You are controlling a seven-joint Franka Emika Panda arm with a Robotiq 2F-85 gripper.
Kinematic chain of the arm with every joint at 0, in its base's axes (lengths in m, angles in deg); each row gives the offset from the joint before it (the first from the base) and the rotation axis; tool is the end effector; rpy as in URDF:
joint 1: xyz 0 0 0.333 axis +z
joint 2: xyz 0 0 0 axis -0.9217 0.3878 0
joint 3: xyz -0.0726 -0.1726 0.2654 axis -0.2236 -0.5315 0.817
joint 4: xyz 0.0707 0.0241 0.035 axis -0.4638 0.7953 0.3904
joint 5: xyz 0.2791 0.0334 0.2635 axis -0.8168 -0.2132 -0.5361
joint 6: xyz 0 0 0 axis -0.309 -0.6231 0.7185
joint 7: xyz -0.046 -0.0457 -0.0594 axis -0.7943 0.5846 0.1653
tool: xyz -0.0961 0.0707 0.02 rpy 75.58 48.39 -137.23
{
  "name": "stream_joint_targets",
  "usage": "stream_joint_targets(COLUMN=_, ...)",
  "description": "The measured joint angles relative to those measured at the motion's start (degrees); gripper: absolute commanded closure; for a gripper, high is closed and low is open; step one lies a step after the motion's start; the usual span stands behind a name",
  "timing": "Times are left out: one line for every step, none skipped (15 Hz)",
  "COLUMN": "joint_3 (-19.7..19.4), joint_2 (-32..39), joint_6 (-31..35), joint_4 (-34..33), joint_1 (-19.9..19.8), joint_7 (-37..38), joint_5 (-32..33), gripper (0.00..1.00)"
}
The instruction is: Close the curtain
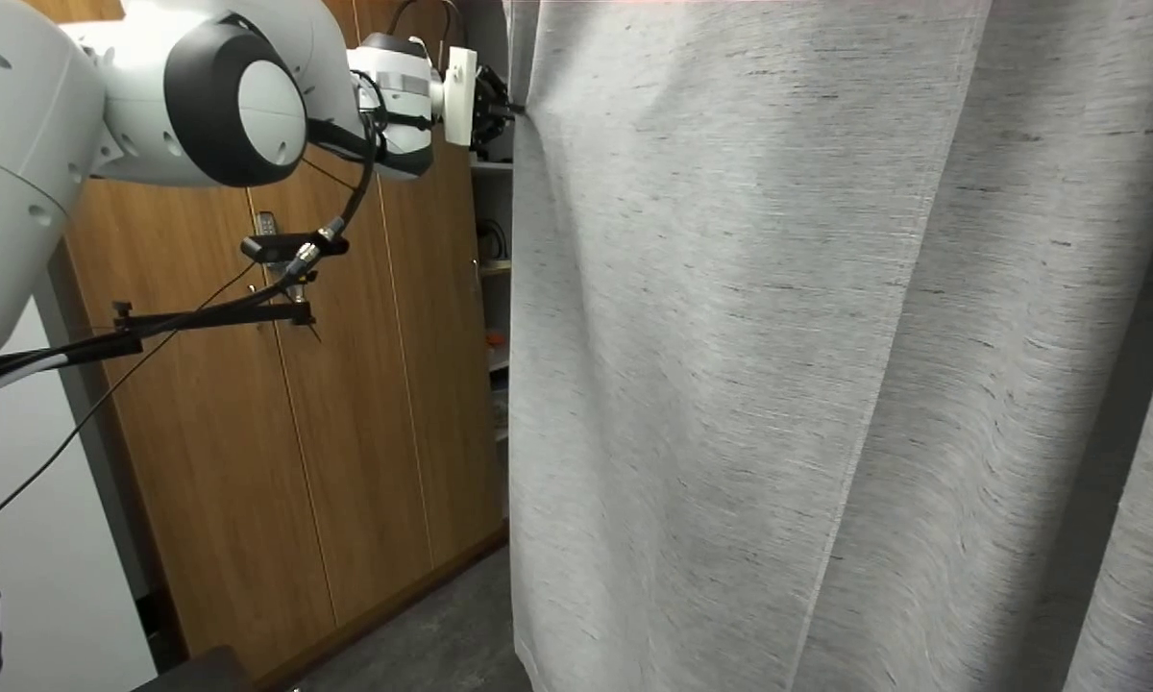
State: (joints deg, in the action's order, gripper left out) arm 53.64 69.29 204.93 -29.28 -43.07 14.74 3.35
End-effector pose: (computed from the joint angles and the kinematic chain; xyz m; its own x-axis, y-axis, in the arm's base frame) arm 0.6662 0.3834 0.6727 0.1080 0.9529 0.2835 -0.0069 -0.2844 0.9587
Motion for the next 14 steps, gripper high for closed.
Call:
stream_joint_targets(joint_3=0.35, joint_2=-0.36, joint_6=0.13, joint_4=0.29, joint_1=-0.42, joint_7=0.01, joint_5=-1.49, gripper=0.67)
stream_joint_targets(joint_3=0.74, joint_2=-0.73, joint_6=0.32, joint_4=0.50, joint_1=-0.92, joint_7=0.01, joint_5=-2.95, gripper=0.60)
stream_joint_targets(joint_3=1.05, joint_2=-1.14, joint_6=0.58, joint_4=0.73, joint_1=-1.40, joint_7=0.01, joint_5=-3.81, gripper=0.52)
stream_joint_targets(joint_3=1.26, joint_2=-1.60, joint_6=0.92, joint_4=1.14, joint_1=-1.84, joint_7=0.01, joint_5=-4.18, gripper=0.49)
stream_joint_targets(joint_3=1.34, joint_2=-1.95, joint_6=1.11, joint_4=1.55, joint_1=-2.10, joint_7=0.03, joint_5=-4.24, gripper=0.49)
stream_joint_targets(joint_3=1.38, joint_2=-2.12, joint_6=1.15, joint_4=1.80, joint_1=-2.20, joint_7=0.06, joint_5=-4.25, gripper=0.49)
stream_joint_targets(joint_3=1.42, joint_2=-2.14, joint_6=1.15, joint_4=1.91, joint_1=-2.22, joint_7=0.07, joint_5=-4.25, gripper=0.49)
stream_joint_targets(joint_3=1.46, joint_2=-2.14, joint_6=1.15, joint_4=1.97, joint_1=-2.22, joint_7=0.08, joint_5=-4.25, gripper=0.49)
stream_joint_targets(joint_3=1.52, joint_2=-2.14, joint_6=1.15, joint_4=2.00, joint_1=-2.22, joint_7=0.08, joint_5=-4.25, gripper=0.49)
stream_joint_targets(joint_3=1.56, joint_2=-2.14, joint_6=1.15, joint_4=2.00, joint_1=-2.22, joint_7=0.08, joint_5=-4.25, gripper=0.49)
stream_joint_targets(joint_3=1.57, joint_2=-2.15, joint_6=1.15, joint_4=2.00, joint_1=-2.22, joint_7=0.08, joint_5=-4.25, gripper=0.49)
stream_joint_targets(joint_3=1.58, joint_2=-2.16, joint_6=1.15, joint_4=2.00, joint_1=-2.22, joint_7=0.08, joint_5=-4.25, gripper=0.49)
stream_joint_targets(joint_3=1.58, joint_2=-2.16, joint_6=1.15, joint_4=2.00, joint_1=-2.22, joint_7=0.08, joint_5=-4.25, gripper=0.49)
stream_joint_targets(joint_3=1.59, joint_2=-2.16, joint_6=1.15, joint_4=2.00, joint_1=-2.22, joint_7=0.08, joint_5=-4.25, gripper=0.49)
